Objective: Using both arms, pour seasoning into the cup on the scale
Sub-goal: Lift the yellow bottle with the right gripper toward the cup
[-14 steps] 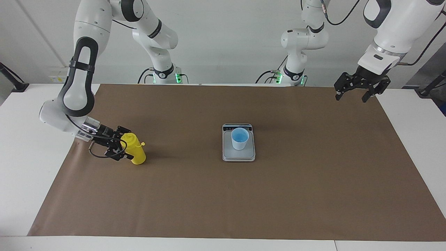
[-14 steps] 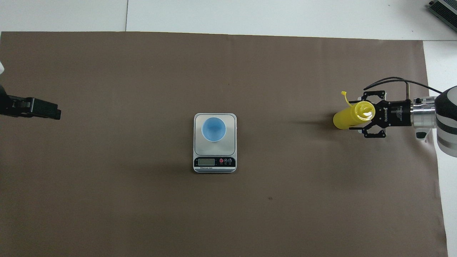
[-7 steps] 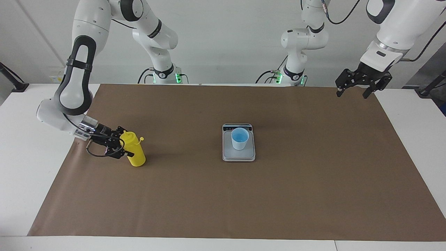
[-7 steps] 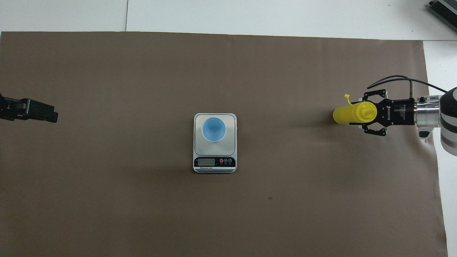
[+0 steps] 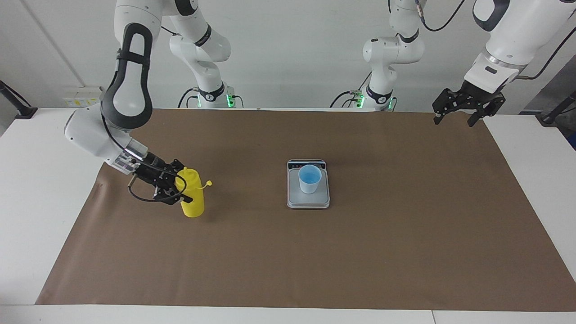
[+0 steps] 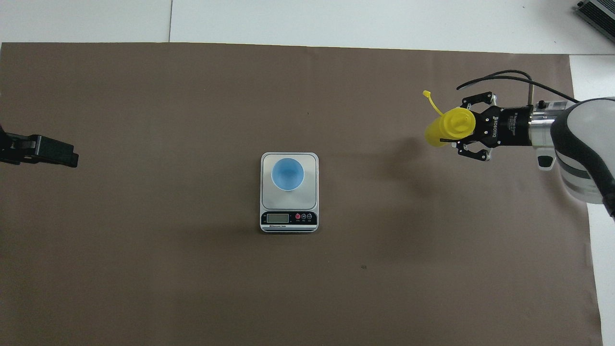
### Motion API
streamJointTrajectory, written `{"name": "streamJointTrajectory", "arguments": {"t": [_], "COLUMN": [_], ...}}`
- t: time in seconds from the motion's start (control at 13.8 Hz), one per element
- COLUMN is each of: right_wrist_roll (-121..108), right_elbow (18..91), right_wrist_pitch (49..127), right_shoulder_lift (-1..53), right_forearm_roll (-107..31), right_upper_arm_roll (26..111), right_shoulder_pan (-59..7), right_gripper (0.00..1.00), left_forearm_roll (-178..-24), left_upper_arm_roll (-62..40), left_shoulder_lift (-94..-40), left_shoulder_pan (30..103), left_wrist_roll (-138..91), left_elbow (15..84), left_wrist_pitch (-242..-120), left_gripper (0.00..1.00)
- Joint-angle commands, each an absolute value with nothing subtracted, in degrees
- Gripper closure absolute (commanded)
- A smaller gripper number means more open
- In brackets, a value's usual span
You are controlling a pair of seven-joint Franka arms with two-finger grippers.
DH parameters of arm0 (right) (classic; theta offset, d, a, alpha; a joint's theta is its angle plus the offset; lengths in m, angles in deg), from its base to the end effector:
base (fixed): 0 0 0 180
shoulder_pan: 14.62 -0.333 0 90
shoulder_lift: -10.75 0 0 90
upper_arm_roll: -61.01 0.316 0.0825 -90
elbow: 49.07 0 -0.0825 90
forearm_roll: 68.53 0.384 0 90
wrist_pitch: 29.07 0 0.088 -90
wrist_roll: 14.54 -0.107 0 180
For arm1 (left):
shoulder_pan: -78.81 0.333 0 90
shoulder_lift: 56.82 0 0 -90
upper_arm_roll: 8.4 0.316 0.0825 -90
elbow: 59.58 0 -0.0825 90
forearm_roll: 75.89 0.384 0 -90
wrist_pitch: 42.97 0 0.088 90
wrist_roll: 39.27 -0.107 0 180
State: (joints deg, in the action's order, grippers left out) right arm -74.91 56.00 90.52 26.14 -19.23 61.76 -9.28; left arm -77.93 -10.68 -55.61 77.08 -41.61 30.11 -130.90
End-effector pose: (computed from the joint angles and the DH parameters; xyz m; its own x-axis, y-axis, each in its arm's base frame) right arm 0.6323 -0.0136 0.3989 0.0565 -0.7567 -0.6514 -0.9800 0.0828 -0.1812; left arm 0.5428 -0.0422 0.6355 0.9937 -0.1118 -0.0082 -0.1115 -0.9931 0.0351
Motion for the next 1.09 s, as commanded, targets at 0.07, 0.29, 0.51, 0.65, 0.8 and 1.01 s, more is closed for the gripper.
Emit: {"name": "streamJointTrajectory", "arguments": {"t": [0.07, 0.29, 0.51, 0.65, 0.8, 1.01], "right_wrist_roll": [-86.58, -94.31, -100.3, -105.04, -108.56, -119.69], "right_elbow": [54.83, 53.94, 53.94, 54.12, 54.21, 54.12], "right_wrist_pitch": [94.68, 99.49, 103.1, 105.04, 105.49, 108.2], "right_shoulder_lift": [24.46, 24.73, 24.82, 24.99, 24.99, 25.87], "right_forearm_roll": [-25.36, -30.89, -37.57, -42.66, -48.2, -59.87], "right_upper_arm_roll": [61.72, 61.72, 61.72, 61.72, 61.72, 61.72], "right_shoulder_pan": [-14.96, -20.14, -25.68, -28.32, -30.0, -34.83], "right_gripper": [1.0, 1.0, 1.0, 1.0, 1.0, 1.0], "left_forearm_roll": [-77.29, -77.29, -77.29, -77.29, -77.29, -77.29], "left_upper_arm_roll": [-11.3, -11.21, -11.21, -11.21, -11.21, -11.21], "left_shoulder_lift": [-55.06, -55.06, -55.06, -55.06, -55.06, -55.06], "left_shoulder_pan": [77.93, 78.02, 78.11, 78.02, 78.11, 78.11], "left_wrist_roll": [-41.29, -41.37, -41.37, -41.37, -41.37, -41.37], "left_elbow": [31.12, 31.13, 31.13, 31.13, 31.13, 31.13], "left_wrist_pitch": [-130.16, -129.89, -129.89, -129.89, -129.89, -129.89], "left_gripper": [0.0, 0.0, 0.0, 0.0, 0.0, 0.0]}}
